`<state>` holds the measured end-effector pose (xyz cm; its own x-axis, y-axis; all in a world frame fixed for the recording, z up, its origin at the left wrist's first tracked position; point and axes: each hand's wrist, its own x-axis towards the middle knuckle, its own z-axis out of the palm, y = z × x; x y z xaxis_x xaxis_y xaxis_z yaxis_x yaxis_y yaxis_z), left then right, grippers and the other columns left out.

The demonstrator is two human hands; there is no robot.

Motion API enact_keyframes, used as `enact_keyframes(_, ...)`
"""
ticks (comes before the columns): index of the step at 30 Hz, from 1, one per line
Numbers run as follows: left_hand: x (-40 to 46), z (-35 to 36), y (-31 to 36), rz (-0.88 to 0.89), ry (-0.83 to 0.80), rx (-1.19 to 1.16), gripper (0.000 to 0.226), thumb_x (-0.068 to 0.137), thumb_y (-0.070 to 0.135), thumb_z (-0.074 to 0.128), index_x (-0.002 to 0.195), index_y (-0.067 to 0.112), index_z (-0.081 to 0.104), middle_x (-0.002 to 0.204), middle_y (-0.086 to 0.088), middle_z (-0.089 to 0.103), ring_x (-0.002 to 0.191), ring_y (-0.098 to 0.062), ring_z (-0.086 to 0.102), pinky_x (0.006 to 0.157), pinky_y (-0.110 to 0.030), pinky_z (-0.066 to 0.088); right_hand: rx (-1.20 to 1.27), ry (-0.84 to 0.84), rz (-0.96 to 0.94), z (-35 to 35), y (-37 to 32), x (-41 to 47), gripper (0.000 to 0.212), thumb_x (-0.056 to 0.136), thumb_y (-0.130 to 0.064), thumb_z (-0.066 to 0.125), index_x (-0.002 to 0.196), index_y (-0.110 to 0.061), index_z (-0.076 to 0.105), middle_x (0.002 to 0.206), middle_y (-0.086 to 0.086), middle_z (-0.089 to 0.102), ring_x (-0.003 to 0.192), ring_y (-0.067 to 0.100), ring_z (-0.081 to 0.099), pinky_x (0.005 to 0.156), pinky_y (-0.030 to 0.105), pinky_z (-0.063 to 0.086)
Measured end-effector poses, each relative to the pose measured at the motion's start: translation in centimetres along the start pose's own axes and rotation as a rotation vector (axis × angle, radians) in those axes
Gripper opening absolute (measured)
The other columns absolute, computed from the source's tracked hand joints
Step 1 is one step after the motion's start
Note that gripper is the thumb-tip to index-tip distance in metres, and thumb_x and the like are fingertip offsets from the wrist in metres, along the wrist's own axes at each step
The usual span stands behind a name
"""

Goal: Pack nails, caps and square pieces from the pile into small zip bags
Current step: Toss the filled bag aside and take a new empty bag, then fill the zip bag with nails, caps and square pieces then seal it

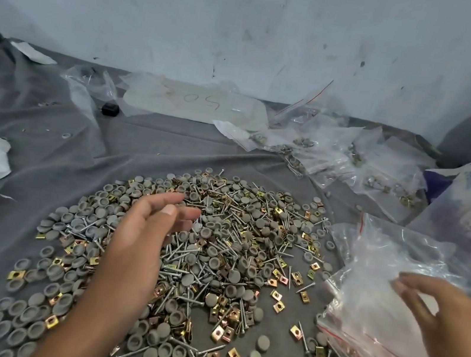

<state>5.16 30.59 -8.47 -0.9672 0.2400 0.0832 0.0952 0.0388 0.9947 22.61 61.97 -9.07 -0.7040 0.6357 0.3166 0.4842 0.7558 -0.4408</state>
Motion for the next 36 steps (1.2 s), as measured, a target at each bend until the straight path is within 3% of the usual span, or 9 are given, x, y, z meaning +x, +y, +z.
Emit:
enact_keyframes(4, -0.5, 0.8, 0.0, 0.047, -0.103, 0.094, 0.029, 0.082, 0.062, 0.049, 0.100, 0.044, 0.064, 0.101, 0.026, 0.071, 0.093, 0.007, 0.065, 0.076, -0.016, 0.054, 0.311, 0.024, -0.126, 0.2, -6.9, 0.5, 0.010, 0.086, -0.057, 0.054, 0.088, -0.052, 0.063, 0.094, -0.034, 0.063, 0.088, -0.008, 0.060, 0.074, 0.022, 0.042)
enact_keyframes(8, -1.5, 1.4, 0.1, 0.104, -0.275, 0.167, 0.037, 0.078, 0.076, 0.059, 0.103, 0.048, 0.063, 0.102, 0.018, 0.072, 0.095, -0.002, 0.068, 0.081, -0.030, 0.057, 0.423, -0.094, -0.285, 4.9, -13.9, -0.6, 0.015, 0.092, -0.042, 0.061, 0.095, -0.034, 0.073, 0.099, -0.018, 0.059, 0.095, 0.003, 0.057, 0.080, 0.026, 0.045)
enact_keyframes(13, -0.8, 0.5, 0.4, 0.165, -0.144, 0.114, 0.019, 0.089, 0.052, 0.061, 0.096, 0.038, 0.072, 0.093, 0.014, 0.076, 0.085, -0.012, 0.073, 0.073, -0.037, 0.062, 0.521, -0.114, -0.328, 8.0, -17.0, -1.7, 0.014, 0.097, -0.039, 0.060, 0.100, -0.032, 0.071, 0.097, -0.018, 0.058, 0.091, -0.002, 0.057, 0.075, 0.009, 0.040)
enact_keyframes(16, -0.3, -0.2, 0.4, 0.148, -0.190, 0.031, 0.018, 0.081, 0.041, 0.068, 0.095, 0.032, 0.077, 0.093, 0.011, 0.078, 0.087, -0.008, 0.074, 0.073, -0.018, 0.058, 0.693, -0.254, -0.244, 8.5, -16.8, -1.6, 0.015, 0.099, -0.039, 0.058, 0.093, -0.034, 0.071, 0.087, -0.011, 0.066, 0.079, 0.006, 0.062, 0.065, 0.019, 0.045)
enact_keyframes(19, -0.2, -0.3, 0.4, 0.198, -0.131, 0.033, 0.018, 0.078, 0.032, 0.077, 0.094, 0.024, 0.078, 0.087, 0.009, 0.078, 0.081, -0.010, 0.075, 0.069, -0.020, 0.059, 0.860, -0.329, -0.149, 8.9, -17.3, -2.0, 0.011, 0.098, -0.040, 0.060, 0.100, -0.034, 0.069, 0.093, -0.010, 0.069, 0.080, 0.007, 0.064, 0.066, 0.026, 0.051)
enact_keyframes(24, -0.4, -0.4, 0.0, 0.435, 0.074, 0.378, 0.019, 0.077, 0.041, 0.078, 0.087, 0.025, 0.078, 0.072, 0.019, 0.072, 0.066, 0.004, 0.069, 0.057, -0.012, 0.053, 0.964, -0.363, -0.274, 8.6, -18.7, -3.2, 0.020, 0.087, -0.046, 0.074, 0.095, -0.029, 0.066, 0.090, -0.007, 0.066, 0.079, 0.010, 0.062, 0.066, 0.026, 0.052)
enact_keyframes(31, -0.4, -0.9, 0.5, 0.442, -0.126, 0.415, 0.015, 0.085, 0.026, 0.079, 0.100, 0.027, 0.078, 0.084, 0.023, 0.073, 0.077, 0.004, 0.069, 0.067, -0.013, 0.054, 0.967, -0.405, -0.273, 8.5, -18.0, -2.6, 0.013, 0.100, -0.029, 0.061, 0.094, -0.017, 0.063, 0.082, -0.007, 0.064, 0.072, 0.005, 0.057, 0.064, 0.024, 0.044)
enact_keyframes(34, -0.1, -1.1, 0.2, 0.396, -0.051, 0.415, 0.012, 0.088, 0.031, 0.076, 0.100, 0.029, 0.076, 0.081, 0.019, 0.073, 0.073, -0.009, 0.069, 0.061, -0.028, 0.057, 0.897, -0.352, -0.257, 8.7, -17.5, -2.7, 0.015, 0.101, -0.030, 0.060, 0.090, -0.020, 0.056, 0.076, -0.007, 0.058, 0.065, 0.006, 0.050, 0.057, 0.028, 0.043)
enact_keyframes(36, 0.0, -1.1, 0.0, 0.420, 0.066, 0.428, 0.016, 0.090, 0.028, 0.075, 0.104, 0.028, 0.069, 0.083, 0.017, 0.072, 0.075, -0.004, 0.069, 0.061, -0.023, 0.056, 0.811, -0.274, -0.296, 8.7, -17.5, -2.9, 0.016, 0.098, -0.028, 0.064, 0.086, -0.027, 0.053, 0.073, -0.013, 0.059, 0.060, 0.002, 0.051, 0.053, 0.020, 0.042)
